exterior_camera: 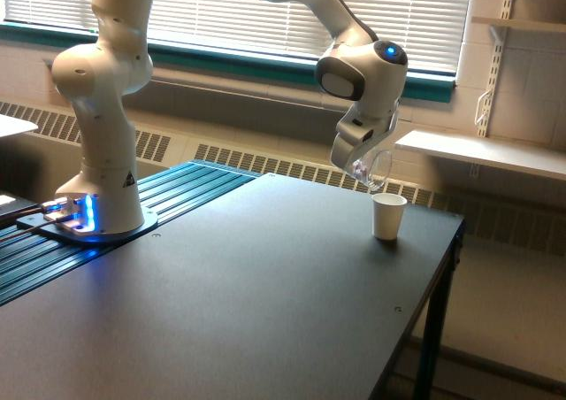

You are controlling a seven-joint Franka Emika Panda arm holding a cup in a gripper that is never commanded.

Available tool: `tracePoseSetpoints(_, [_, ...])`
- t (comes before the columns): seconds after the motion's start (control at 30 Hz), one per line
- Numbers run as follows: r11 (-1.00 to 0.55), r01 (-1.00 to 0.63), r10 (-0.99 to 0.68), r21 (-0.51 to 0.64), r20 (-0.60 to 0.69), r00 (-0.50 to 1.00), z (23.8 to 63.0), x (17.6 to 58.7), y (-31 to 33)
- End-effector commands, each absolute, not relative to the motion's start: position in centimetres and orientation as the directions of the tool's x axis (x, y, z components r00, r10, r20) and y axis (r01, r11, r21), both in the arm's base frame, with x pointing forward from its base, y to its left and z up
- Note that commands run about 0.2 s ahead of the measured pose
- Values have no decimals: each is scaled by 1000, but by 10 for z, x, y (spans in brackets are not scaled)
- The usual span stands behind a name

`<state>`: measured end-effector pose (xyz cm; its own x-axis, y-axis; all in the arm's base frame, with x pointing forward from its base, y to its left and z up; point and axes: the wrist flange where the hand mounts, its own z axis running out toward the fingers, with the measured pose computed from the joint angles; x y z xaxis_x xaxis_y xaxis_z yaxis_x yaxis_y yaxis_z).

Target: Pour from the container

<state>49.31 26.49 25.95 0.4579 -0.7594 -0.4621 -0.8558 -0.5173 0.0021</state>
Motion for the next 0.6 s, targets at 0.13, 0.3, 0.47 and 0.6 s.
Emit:
tracePoseSetpoints(0.13, [-513, -858, -763, 31, -475, 439, 256, 502, 272])
tracePoseSetpoints(0.3, [-507, -861, -769, 40, -471, 432, 255, 506, 272])
tracePoseSetpoints(0.47, [-510, -859, -768, 40, -471, 434, 256, 507, 274])
tracePoseSetpoints(0.6, [-508, -860, -767, 46, -479, 428, 254, 506, 275])
